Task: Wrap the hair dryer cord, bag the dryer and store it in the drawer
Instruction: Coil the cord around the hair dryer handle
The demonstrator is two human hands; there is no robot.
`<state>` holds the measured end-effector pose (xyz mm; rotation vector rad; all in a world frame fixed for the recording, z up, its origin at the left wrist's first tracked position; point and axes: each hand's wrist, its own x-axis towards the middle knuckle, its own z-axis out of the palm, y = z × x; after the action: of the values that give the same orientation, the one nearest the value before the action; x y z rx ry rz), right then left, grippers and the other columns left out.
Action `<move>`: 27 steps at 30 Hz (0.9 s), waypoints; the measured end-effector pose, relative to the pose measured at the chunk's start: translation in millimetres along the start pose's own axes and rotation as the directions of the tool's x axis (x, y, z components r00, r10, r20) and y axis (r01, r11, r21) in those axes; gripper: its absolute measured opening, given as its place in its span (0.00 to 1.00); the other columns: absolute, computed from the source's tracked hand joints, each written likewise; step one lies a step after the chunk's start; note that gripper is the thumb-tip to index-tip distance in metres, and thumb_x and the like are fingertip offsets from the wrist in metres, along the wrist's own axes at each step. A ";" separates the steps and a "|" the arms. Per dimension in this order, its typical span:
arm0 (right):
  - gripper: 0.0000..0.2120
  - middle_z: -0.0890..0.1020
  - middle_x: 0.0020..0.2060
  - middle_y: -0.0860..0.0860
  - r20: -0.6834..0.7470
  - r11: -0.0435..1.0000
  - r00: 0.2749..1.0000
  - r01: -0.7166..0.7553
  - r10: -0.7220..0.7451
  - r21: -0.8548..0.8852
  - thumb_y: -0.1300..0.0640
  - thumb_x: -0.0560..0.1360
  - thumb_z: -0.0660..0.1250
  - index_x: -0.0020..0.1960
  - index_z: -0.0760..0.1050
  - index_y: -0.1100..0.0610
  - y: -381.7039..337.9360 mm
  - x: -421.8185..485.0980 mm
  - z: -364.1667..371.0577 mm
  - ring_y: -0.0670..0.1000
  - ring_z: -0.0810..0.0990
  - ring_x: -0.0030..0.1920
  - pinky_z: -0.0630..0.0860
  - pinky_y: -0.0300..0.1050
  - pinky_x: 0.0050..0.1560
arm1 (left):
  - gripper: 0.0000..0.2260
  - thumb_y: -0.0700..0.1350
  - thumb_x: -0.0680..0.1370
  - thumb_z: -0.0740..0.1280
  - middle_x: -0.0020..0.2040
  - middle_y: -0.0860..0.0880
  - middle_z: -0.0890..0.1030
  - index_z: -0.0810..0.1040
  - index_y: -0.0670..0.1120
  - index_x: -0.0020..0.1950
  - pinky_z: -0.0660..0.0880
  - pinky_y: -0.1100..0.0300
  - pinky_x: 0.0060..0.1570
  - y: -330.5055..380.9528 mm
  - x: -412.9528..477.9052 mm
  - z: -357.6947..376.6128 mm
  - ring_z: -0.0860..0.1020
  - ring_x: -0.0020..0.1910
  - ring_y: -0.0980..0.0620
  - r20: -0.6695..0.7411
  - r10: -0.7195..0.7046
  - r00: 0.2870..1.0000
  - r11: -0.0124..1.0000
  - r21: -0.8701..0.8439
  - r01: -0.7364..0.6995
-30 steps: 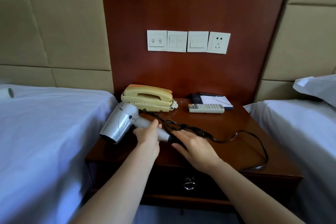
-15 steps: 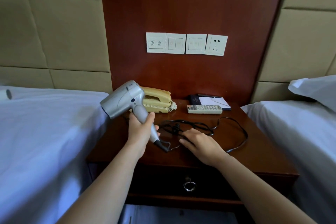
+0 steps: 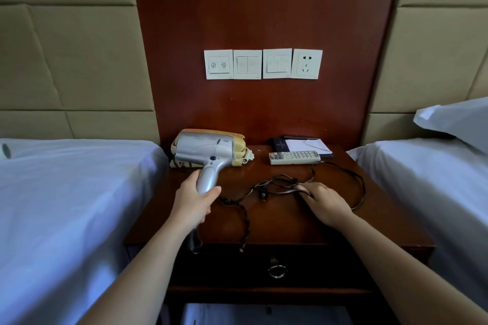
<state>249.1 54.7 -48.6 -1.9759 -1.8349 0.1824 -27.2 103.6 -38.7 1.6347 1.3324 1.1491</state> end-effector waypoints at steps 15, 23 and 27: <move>0.34 0.71 0.62 0.48 -0.109 0.903 0.902 0.400 -0.418 -0.155 0.37 0.67 0.68 0.67 0.67 0.52 -55.9 -15.2 17.7 0.49 0.66 0.64 0.63 0.45 0.64 | 0.16 0.46 0.74 0.68 0.36 0.50 0.75 0.73 0.49 0.62 0.67 0.64 0.23 4.7 -5.5 16.1 0.73 0.28 0.52 0.055 0.056 0.997 0.988 0.140 -0.063; 0.31 0.74 0.64 0.56 -0.121 0.849 0.864 0.438 -0.488 -0.294 0.40 0.76 0.56 0.70 0.64 0.60 -97.4 -4.2 46.7 0.55 0.70 0.66 0.55 0.46 0.73 | 0.15 0.45 0.74 0.69 0.35 0.49 0.75 0.74 0.50 0.59 0.66 0.67 0.20 8.4 -8.8 19.1 0.73 0.25 0.54 0.056 0.070 0.996 0.993 0.093 -0.075; 0.24 0.74 0.59 0.55 0.019 0.867 0.921 0.373 -0.389 -0.330 0.42 0.78 0.54 0.67 0.65 0.57 -100.9 -0.3 52.2 0.57 0.70 0.61 0.66 0.50 0.60 | 0.15 0.48 0.73 0.69 0.39 0.48 0.77 0.74 0.50 0.58 0.72 0.61 0.27 2.1 -7.6 13.2 0.75 0.32 0.49 0.042 0.070 0.997 0.985 0.153 -0.076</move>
<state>136.6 68.8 -55.3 -1.7422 -2.2973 -0.3108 -14.5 95.8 -42.7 1.8206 1.3769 1.0758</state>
